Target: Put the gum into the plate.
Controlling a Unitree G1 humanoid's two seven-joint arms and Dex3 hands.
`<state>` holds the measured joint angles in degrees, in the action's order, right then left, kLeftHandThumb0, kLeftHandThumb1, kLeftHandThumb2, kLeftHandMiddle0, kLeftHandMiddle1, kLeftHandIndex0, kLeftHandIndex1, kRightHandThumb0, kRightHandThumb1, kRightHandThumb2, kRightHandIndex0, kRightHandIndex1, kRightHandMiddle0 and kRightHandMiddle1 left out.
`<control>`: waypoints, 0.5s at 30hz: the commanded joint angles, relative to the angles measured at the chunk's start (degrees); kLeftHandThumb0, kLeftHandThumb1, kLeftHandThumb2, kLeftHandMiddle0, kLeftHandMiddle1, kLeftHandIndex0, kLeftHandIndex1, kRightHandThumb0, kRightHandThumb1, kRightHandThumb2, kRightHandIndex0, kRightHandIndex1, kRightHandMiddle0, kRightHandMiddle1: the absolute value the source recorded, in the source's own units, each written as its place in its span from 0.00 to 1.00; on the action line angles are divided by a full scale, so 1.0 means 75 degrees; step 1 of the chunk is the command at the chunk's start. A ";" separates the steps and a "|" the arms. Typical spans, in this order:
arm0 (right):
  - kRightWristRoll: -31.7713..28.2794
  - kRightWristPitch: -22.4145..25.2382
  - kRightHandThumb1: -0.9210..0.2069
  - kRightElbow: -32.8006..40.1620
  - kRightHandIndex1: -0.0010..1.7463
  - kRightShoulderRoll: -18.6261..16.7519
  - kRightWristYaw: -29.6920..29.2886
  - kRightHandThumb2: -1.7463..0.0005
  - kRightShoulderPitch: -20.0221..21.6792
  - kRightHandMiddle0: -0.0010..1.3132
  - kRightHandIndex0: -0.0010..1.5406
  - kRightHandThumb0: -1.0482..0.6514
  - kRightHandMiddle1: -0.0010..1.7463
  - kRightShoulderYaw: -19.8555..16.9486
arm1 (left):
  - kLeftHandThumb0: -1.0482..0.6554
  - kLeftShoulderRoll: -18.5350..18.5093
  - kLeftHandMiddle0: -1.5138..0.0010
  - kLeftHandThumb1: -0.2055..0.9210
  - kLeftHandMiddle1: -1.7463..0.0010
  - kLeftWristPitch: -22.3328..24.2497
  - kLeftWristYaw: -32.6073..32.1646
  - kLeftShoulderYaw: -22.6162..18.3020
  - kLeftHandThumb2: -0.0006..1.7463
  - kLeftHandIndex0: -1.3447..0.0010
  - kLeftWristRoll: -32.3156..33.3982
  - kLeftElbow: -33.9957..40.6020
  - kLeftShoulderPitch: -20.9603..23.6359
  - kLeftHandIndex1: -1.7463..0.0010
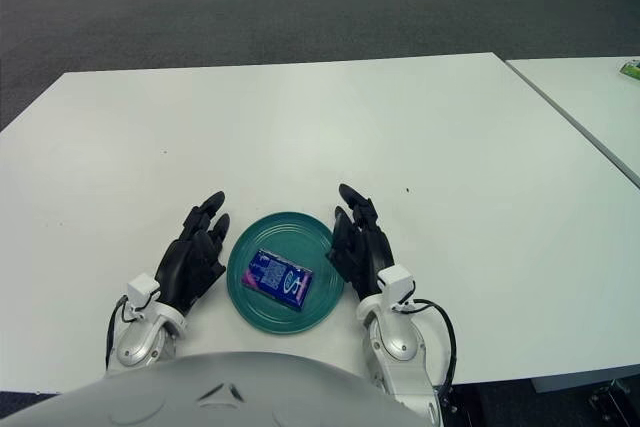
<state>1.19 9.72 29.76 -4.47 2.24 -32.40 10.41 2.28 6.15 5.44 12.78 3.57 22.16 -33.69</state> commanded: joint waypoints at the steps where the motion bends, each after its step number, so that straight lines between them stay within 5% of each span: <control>1: 0.0063 0.0130 0.00 0.0155 0.00 0.0294 -0.0038 0.45 -0.0612 0.00 0.14 0.12 0.25 -0.0008 | 0.00 -0.0103 0.92 1.00 1.00 0.0246 -0.0110 -0.0016 0.66 1.00 -0.0034 -0.0292 -0.0233 0.82; 15: -0.0046 0.0151 0.00 0.0122 0.01 0.0260 0.0012 0.46 -0.0580 0.00 0.16 0.13 0.29 -0.0184 | 0.00 -0.0234 0.94 1.00 1.00 -0.0257 0.0097 0.0027 0.65 1.00 0.0114 -0.0398 -0.0262 0.86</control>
<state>1.17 10.92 30.02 -4.47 2.29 -32.40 9.46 1.56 3.13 5.54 12.90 4.12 20.98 -34.30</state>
